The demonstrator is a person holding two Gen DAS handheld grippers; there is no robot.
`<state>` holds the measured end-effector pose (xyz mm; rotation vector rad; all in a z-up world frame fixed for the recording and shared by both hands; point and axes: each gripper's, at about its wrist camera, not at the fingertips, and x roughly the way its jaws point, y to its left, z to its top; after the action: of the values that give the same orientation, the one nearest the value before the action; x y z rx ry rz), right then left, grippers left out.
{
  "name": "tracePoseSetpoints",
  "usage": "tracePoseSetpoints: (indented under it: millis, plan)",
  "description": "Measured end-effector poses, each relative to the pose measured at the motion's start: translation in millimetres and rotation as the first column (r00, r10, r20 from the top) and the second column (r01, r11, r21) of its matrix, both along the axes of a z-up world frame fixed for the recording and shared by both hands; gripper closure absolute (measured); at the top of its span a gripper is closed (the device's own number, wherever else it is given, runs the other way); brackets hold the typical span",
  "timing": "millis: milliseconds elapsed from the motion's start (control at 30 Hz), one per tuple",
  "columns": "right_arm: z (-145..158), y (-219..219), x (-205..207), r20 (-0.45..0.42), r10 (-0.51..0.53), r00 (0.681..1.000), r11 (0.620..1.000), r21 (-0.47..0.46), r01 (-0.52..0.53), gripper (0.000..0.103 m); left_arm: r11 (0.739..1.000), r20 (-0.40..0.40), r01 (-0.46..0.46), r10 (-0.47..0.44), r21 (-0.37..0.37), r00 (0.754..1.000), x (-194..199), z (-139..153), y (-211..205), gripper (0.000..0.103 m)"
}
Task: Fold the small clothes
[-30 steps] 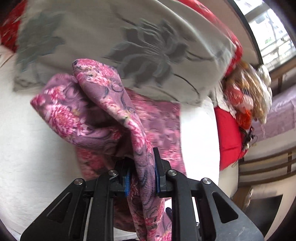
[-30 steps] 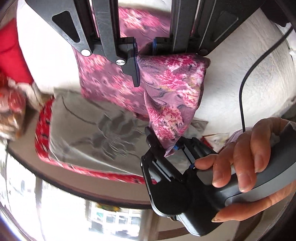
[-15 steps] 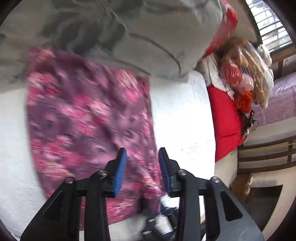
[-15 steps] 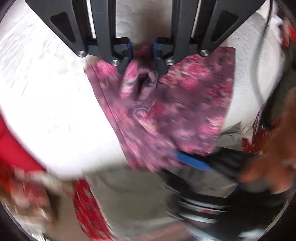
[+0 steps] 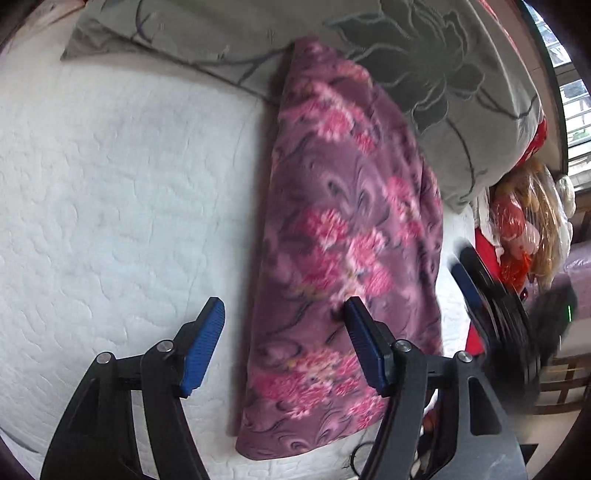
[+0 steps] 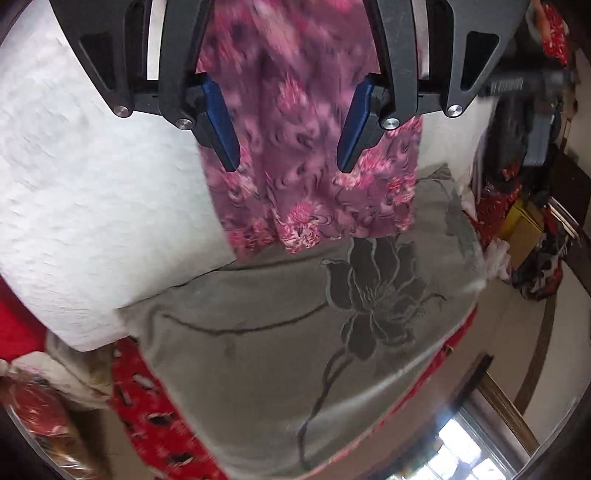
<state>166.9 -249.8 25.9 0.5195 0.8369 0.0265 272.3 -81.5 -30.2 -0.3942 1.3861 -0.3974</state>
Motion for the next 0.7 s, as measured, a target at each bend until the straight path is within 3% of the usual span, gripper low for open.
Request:
tracePoseSetpoints:
  millis: [33, 67, 100, 200, 233, 300, 400, 467, 567, 633, 667, 700]
  plan:
    - [-5.3, 6.3, 7.7, -0.027, 0.029, 0.999, 1.000, 0.008, -0.029, 0.061, 1.000, 0.004, 0.003, -0.003, -0.004, 1.000, -2.2, 1.8, 2.0, 0.037]
    - [-8.9, 11.6, 17.0, -0.058, 0.065, 0.996, 0.998, 0.000, -0.065, 0.100, 1.000, 0.016, 0.003, -0.003, -0.004, 1.000, -3.2, 4.7, 4.7, 0.037]
    - [-6.6, 15.2, 18.3, -0.056, 0.072, 0.996, 0.997, -0.024, -0.074, 0.101, 1.000, 0.041, -0.006, 0.006, -0.008, 0.999, -4.3, 10.1, 8.1, 0.037]
    - [17.8, 6.2, 8.5, 0.090, 0.053, 0.995, 0.998, -0.023, -0.051, 0.102, 0.999, 0.116, -0.032, 0.029, 0.023, 0.993, -5.0, 18.9, 13.7, 0.035]
    - [17.0, -4.1, 8.1, 0.094, 0.012, 0.995, 1.000, 0.003, -0.013, 0.102, 0.998, 0.124, -0.034, 0.027, 0.054, 0.992, -4.6, 15.8, 10.3, 0.032]
    - [-5.8, -19.9, 15.2, -0.006, -0.052, 0.999, 0.999, 0.000, 0.052, 0.103, 0.993, 0.103, -0.012, 0.000, 0.120, 0.995, -3.1, 0.9, -0.9, 0.030]
    - [-40.4, -29.6, 18.2, -0.197, -0.093, 0.976, 0.992, -0.106, 0.073, 0.103, 0.987, 0.122, -0.008, -0.012, 0.160, 0.992, -7.7, -2.8, -5.6, 0.030]
    - [-34.0, -41.1, -4.5, -0.114, -0.099, 0.988, 0.995, -0.007, 0.099, 0.102, 0.984, 0.148, 0.003, -0.030, 0.179, 0.989, -13.7, 2.3, -4.8, 0.030]
    - [-19.1, -47.4, -36.8, -0.018, -0.082, 0.997, 0.987, 0.140, 0.083, 0.092, 0.979, 0.170, 0.001, -0.036, 0.203, 0.985, -23.8, 4.4, -4.5, 0.030]
    - [-13.6, -41.3, -48.4, 0.010, -0.036, 0.999, 0.985, 0.167, 0.034, 0.076, 0.978, 0.174, -0.004, -0.033, 0.208, 0.984, -31.5, 4.4, -5.7, 0.030]
    - [-11.3, -36.4, -49.7, 0.015, -0.012, 1.000, 0.986, 0.165, 0.009, 0.063, 0.977, 0.173, -0.007, -0.030, 0.211, 0.985, -35.4, 5.5, -13.3, 0.030]
    - [-12.4, -28.9, -50.6, 0.013, 0.022, 1.000, 0.987, 0.159, -0.024, 0.059, 0.977, 0.170, -0.009, -0.028, 0.212, 0.985, -37.3, 5.9, -12.9, 0.030]
